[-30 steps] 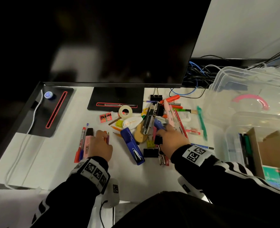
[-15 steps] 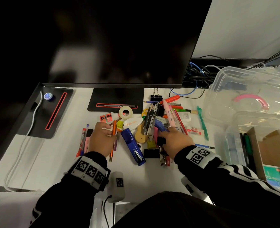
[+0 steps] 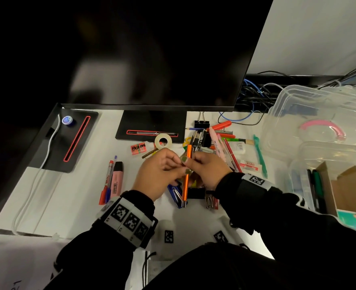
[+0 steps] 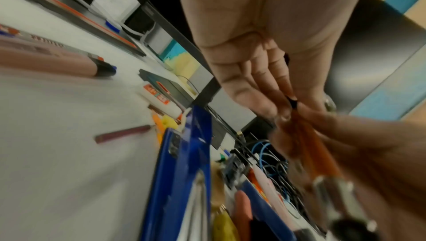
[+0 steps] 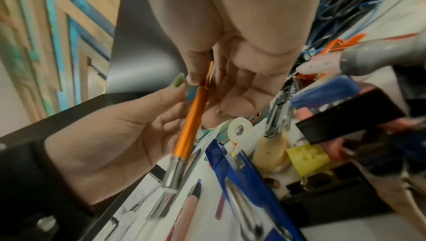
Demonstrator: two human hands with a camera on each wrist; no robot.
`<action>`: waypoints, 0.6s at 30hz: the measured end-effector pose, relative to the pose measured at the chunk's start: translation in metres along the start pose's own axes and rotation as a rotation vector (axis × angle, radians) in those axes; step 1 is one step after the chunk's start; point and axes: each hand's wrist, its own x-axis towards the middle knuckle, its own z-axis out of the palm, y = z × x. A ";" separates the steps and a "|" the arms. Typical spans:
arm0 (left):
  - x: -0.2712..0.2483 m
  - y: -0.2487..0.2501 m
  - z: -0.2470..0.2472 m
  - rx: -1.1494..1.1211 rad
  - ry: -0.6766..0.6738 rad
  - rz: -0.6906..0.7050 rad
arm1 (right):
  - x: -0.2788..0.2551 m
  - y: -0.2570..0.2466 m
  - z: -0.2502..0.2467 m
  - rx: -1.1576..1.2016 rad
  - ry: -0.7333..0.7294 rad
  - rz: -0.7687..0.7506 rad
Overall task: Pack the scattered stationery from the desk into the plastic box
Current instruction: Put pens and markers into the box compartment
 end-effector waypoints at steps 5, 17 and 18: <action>0.018 -0.040 -0.043 0.414 0.415 -0.048 | 0.000 0.012 -0.006 0.044 0.040 0.119; 0.037 -0.118 -0.067 0.610 0.530 -0.745 | -0.009 0.025 -0.014 -0.122 0.004 0.182; 0.039 -0.119 -0.064 0.605 0.510 -0.742 | -0.009 0.027 -0.014 -0.143 0.000 0.186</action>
